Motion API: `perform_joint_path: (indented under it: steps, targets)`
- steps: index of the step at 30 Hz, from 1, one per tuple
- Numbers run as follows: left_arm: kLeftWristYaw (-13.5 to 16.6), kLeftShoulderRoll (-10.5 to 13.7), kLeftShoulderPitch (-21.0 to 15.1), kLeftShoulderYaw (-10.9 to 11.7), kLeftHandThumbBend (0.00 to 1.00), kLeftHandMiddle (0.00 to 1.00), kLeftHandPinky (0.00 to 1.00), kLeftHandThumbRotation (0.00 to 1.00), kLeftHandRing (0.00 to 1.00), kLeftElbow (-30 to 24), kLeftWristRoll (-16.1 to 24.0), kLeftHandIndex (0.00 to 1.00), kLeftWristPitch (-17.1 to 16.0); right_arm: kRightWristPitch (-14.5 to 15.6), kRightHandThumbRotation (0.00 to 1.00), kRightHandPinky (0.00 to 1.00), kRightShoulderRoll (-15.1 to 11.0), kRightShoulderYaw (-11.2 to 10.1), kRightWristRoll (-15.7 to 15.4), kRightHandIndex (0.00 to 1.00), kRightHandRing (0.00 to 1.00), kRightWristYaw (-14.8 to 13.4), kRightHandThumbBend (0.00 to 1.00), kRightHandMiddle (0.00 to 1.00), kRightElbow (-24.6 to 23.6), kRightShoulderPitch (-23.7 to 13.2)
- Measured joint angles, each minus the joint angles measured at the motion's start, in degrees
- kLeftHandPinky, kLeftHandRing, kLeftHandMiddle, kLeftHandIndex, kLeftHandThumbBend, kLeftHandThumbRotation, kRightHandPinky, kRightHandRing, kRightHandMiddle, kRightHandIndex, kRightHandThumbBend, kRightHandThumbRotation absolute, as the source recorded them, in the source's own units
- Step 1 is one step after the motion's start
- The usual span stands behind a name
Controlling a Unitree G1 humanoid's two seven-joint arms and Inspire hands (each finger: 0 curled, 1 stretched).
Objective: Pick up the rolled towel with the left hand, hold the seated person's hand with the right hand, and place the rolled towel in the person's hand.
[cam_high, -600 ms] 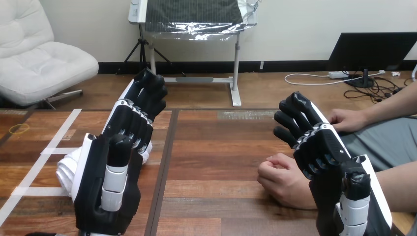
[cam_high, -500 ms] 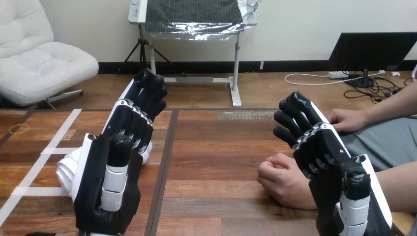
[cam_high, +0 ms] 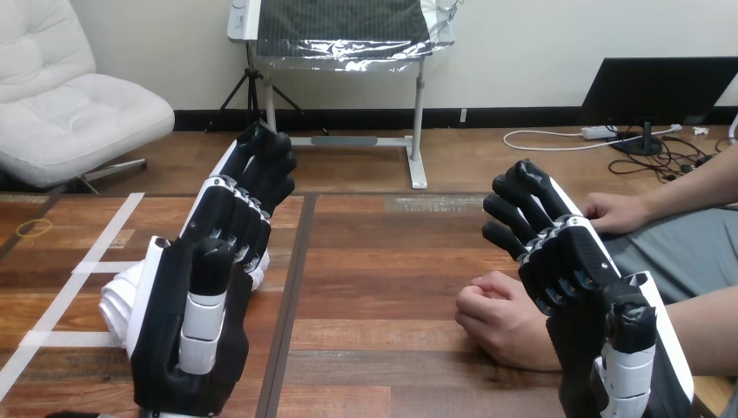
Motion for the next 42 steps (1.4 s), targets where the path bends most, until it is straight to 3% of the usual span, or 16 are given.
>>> perform_joint_path:
  steps: [12,21,29,35,42]
  targets:
    - [0.24,-0.01,-0.04,0.08,0.72,0.9,0.91,0.87,0.91,0.02,0.38,0.9,0.0,0.0,1.0,0.89,0.04,0.01,0.01,0.92,0.91,0.07,0.79,0.92,0.0,-0.07]
    - [2.42,-0.44,-1.53,2.0,0.72,0.92,0.96,0.88,0.93,1.78,4.16,0.89,0.0,0.01,1.0,0.88,0.04,0.01,-0.02,0.92,0.92,0.07,0.8,0.92,0.0,-0.27]
    - [6.66,-0.48,-5.74,5.56,0.69,0.9,0.91,0.89,0.9,6.48,9.92,0.89,-0.15,0.02,1.0,0.88,0.03,0.01,0.0,0.92,0.91,0.09,0.8,0.92,0.0,-0.34]
    - [9.23,0.72,-9.9,8.26,0.76,0.9,0.88,0.85,0.9,10.97,13.84,0.89,-0.78,0.04,1.0,0.88,0.04,0.01,-0.01,0.92,0.91,0.08,0.8,0.92,0.0,-0.33]
    - [11.25,3.4,-14.74,10.69,0.8,0.94,0.95,0.83,0.95,15.53,17.95,0.91,-0.74,0.06,1.0,0.88,0.05,0.02,-0.06,0.92,0.91,0.08,0.8,0.91,0.0,-0.33]
